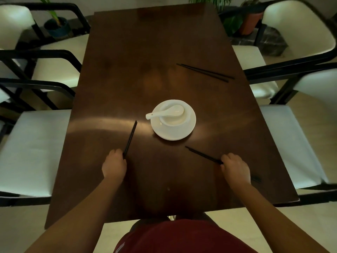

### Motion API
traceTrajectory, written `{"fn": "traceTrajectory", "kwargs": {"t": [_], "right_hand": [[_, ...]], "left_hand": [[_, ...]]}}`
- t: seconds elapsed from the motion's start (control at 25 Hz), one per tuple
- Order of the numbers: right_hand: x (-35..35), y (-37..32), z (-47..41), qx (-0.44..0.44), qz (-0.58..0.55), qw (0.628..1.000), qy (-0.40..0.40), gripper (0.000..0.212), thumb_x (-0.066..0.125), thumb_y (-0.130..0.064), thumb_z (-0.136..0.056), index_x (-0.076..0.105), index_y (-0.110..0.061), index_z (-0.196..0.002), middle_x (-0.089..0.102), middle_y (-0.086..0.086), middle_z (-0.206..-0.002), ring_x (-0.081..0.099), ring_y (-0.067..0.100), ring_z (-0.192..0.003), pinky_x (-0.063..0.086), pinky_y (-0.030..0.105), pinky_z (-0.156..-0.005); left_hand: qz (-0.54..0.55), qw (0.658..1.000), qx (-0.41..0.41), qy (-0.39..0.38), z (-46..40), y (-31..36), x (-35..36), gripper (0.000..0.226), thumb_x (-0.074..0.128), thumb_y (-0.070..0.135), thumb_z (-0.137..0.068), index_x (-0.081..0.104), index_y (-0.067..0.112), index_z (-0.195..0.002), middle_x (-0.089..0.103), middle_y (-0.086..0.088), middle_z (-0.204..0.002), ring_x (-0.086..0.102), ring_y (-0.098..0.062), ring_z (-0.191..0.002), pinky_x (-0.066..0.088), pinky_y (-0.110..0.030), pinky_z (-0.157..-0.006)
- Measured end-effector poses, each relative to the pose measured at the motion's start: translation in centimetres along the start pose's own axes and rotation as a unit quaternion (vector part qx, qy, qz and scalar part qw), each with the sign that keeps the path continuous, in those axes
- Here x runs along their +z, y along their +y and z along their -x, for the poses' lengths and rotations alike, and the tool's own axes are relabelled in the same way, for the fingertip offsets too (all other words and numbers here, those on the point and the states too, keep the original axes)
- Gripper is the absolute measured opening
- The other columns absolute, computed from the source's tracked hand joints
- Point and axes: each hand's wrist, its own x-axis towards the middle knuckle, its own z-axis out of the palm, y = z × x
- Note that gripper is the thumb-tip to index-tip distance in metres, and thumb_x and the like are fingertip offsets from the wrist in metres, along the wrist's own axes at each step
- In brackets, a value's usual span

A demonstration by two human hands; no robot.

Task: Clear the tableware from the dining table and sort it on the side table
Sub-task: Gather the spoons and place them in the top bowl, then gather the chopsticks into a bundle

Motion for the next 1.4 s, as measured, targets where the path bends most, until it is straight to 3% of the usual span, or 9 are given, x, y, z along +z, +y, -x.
{"fn": "traceTrajectory", "kwargs": {"t": [0.16,0.36,0.72,0.84,0.96,1.04,1.12,1.24,1.4], "right_hand": [[-0.2,-0.8,0.2,-0.05,0.031,0.998,-0.012,0.014,0.047,-0.019,-0.091,0.057,-0.016,-0.101,0.061,0.002,-0.103,0.057,0.017,-0.089,0.048,0.026,-0.071],[0.1,-1.6,0.6,-0.121,0.02,0.992,-0.036,0.019,0.045,-0.025,-0.092,0.054,-0.021,-0.108,0.06,0.0,-0.105,0.055,0.016,-0.092,0.046,0.025,-0.071],[0.7,-3.0,0.0,-0.149,0.06,0.984,-0.072,0.021,0.045,-0.018,-0.09,0.051,-0.019,-0.111,0.057,0.004,-0.108,0.056,0.021,-0.097,0.045,0.03,-0.069],[-1.2,-4.5,0.0,-0.149,-0.026,0.986,-0.073,0.014,0.047,-0.018,-0.089,0.056,-0.018,-0.1,0.06,0.003,-0.098,0.058,0.021,-0.091,0.045,0.03,-0.066],[-5.3,-7.7,-1.0,-0.066,-0.3,0.946,-0.109,0.004,0.062,-0.015,-0.083,0.062,-0.017,-0.086,0.066,0.001,-0.082,0.063,0.015,-0.074,0.052,0.027,-0.064],[-8.1,-10.0,-1.5,-0.02,-0.498,0.846,-0.189,0.008,0.065,-0.006,-0.082,0.063,-0.014,-0.082,0.067,0.002,-0.075,0.066,0.013,-0.066,0.057,0.024,-0.061],[-10.2,-11.9,-2.0,-0.004,-0.59,0.777,-0.22,0.008,0.063,-0.002,-0.082,0.064,-0.008,-0.086,0.068,0.005,-0.077,0.069,0.014,-0.067,0.059,0.025,-0.062],[-11.7,-13.4,-2.5,0.017,-0.627,0.759,-0.175,0.008,0.062,0.002,-0.082,0.061,0.0,-0.09,0.065,0.008,-0.077,0.066,0.016,-0.066,0.059,0.022,-0.058],[-12.2,-13.2,-3.2,0.048,-0.596,0.79,-0.133,0.007,0.068,-0.002,-0.078,0.062,-0.004,-0.083,0.064,0.003,-0.068,0.063,0.007,-0.052,0.051,0.015,-0.048]], "left_hand": [[0.015,0.999,-0.015,-0.029,-0.4,0.0,0.2,0.021,0.057,0.008,-0.083,0.054,-0.003,-0.1,0.055,-0.023,-0.107,0.055,-0.039,-0.097,0.047,-0.043,-0.076],[0.041,0.999,-0.01,-0.034,0.4,-0.6,0.4,0.018,0.064,0.015,-0.08,0.053,0.002,-0.088,0.059,-0.017,-0.092,0.058,-0.032,-0.083,0.045,-0.036,-0.062],[0.106,0.994,-0.001,-0.03,1.3,-1.0,0.8,0.014,0.057,-0.003,-0.077,0.047,0.004,-0.07,0.054,-0.017,-0.076,0.059,-0.036,-0.082,0.038,-0.032,-0.065],[0.177,0.984,-0.012,-0.003,1.6,-0.3,0.1,0.002,0.059,-0.003,-0.078,0.058,-0.001,-0.078,0.063,-0.019,-0.08,0.062,-0.033,-0.082,0.045,-0.031,-0.067],[0.393,0.913,-0.065,-0.088,2.4,1.1,-2.4,0.019,0.065,0.005,-0.081,0.063,0.004,-0.1,0.071,-0.009,-0.088,0.069,-0.022,-0.084,0.051,-0.023,-0.07],[0.539,0.821,-0.058,-0.179,3.8,3.0,-4.3,0.021,0.062,0.005,-0.083,0.062,0.008,-0.104,0.075,-0.008,-0.089,0.071,-0.019,-0.084,0.056,-0.026,-0.071],[0.579,0.78,-0.023,-0.237,5.0,5.4,-5.6,0.018,0.059,0.001,-0.084,0.064,0.008,-0.101,0.076,-0.008,-0.088,0.072,-0.019,-0.084,0.058,-0.024,-0.066],[0.567,0.774,0.044,-0.279,6.0,8.8,-6.6,0.019,0.055,-0.003,-0.086,0.065,0.009,-0.097,0.076,-0.006,-0.083,0.072,-0.018,-0.08,0.057,-0.023,-0.064],[0.57,0.768,0.061,-0.285,6.5,11.3,-6.7,0.022,0.048,0.003,-0.091,0.067,0.013,-0.096,0.075,-0.004,-0.083,0.072,-0.02,-0.081,0.056,-0.026,-0.068]]}}
